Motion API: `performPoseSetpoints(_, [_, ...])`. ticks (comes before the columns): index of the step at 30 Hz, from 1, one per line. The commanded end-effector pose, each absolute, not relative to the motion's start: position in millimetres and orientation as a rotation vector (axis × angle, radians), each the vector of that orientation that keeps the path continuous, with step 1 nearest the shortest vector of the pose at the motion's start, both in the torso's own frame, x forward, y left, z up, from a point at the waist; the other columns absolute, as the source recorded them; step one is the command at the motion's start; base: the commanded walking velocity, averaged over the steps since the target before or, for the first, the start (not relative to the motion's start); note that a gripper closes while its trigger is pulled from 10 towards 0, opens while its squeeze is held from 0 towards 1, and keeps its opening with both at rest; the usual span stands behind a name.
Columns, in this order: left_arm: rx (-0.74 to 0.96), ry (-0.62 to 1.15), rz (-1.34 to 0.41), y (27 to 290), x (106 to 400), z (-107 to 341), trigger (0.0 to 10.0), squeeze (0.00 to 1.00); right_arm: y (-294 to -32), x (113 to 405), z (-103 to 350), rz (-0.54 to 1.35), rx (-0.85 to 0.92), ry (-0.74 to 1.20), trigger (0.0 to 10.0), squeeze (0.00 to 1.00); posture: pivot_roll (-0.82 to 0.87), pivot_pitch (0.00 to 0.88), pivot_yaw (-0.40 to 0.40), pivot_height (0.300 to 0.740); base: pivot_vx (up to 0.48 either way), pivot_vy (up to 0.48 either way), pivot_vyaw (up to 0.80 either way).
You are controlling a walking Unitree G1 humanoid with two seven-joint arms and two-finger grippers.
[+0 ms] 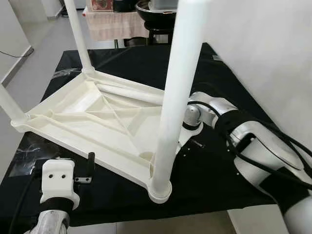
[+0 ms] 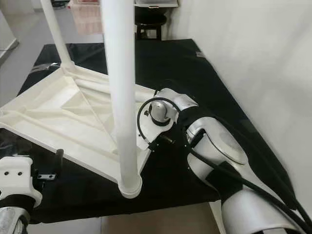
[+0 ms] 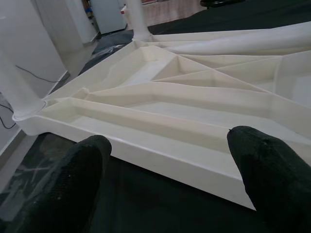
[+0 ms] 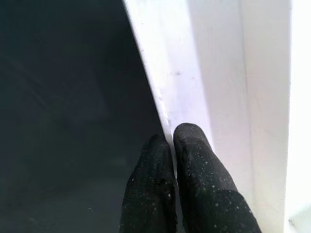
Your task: Building children table
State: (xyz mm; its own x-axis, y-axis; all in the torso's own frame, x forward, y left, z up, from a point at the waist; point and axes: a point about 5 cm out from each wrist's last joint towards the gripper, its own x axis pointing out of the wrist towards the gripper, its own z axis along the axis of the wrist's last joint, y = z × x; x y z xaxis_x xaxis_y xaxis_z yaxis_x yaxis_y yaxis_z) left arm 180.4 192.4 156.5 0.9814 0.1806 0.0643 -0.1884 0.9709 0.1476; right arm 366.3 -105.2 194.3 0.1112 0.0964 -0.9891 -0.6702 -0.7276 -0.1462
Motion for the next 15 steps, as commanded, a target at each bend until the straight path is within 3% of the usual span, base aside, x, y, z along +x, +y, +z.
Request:
performPoseSetpoints(1, [0.172,-0.036,0.189,194.5,179.0,155.9,10.0,0.00,-122.7,354.0,169.2,1.813,-1.663,0.691,0.0,0.00,0.04,0.089,-0.053,0.740,0.000,0.000,0.00])
performPoseSetpoints(4, [0.174,-0.037,0.181,193.8,179.8,156.6,10.0,0.00,-135.7,340.1,165.0,1.910,-1.505,0.676,0.0,0.00,0.03,0.099,-0.049,0.740,0.000,0.000,0.00])
performPoseSetpoints(6, [0.174,-0.037,0.181,193.8,179.8,156.6,10.0,0.00,-135.7,340.1,165.0,1.910,-1.505,0.676,0.0,0.00,0.03,0.099,-0.049,0.740,0.000,0.000,0.00])
performPoseSetpoints(7, [0.173,-0.036,0.177,192.9,179.7,156.3,10.0,0.00,-122.0,322.1,163.0,1.984,-1.310,0.562,0.0,0.00,0.03,0.099,-0.047,0.740,0.000,0.000,0.00])
performPoseSetpoints(10, [0.173,-0.035,0.176,192.6,179.6,156.1,10.0,0.00,-114.7,316.2,162.6,2.010,-1.242,0.521,0.0,0.00,0.03,0.099,-0.047,0.740,0.000,0.000,0.00])
performPoseSetpoints(11, [0.173,-0.035,0.175,192.5,179.7,156.1,10.0,0.00,-98.7,318.2,161.3,1.991,-1.191,0.450,0.0,0.00,0.03,0.098,-0.046,0.740,0.000,0.000,0.00])
performPoseSetpoints(14, [0.173,-0.035,0.175,192.5,179.7,156.1,10.0,0.00,-98.7,318.2,161.3,1.991,-1.191,0.450,0.0,0.00,0.03,0.098,-0.046,0.740,0.000,0.000,0.00])
performPoseSetpoints(15, [0.177,-0.038,0.173,193.0,180.9,157.3,10.0,0.00,-57.5,331.3,151.8,1.830,-1.108,0.346,0.0,0.00,0.04,0.096,-0.044,0.740,0.000,0.000,0.00])
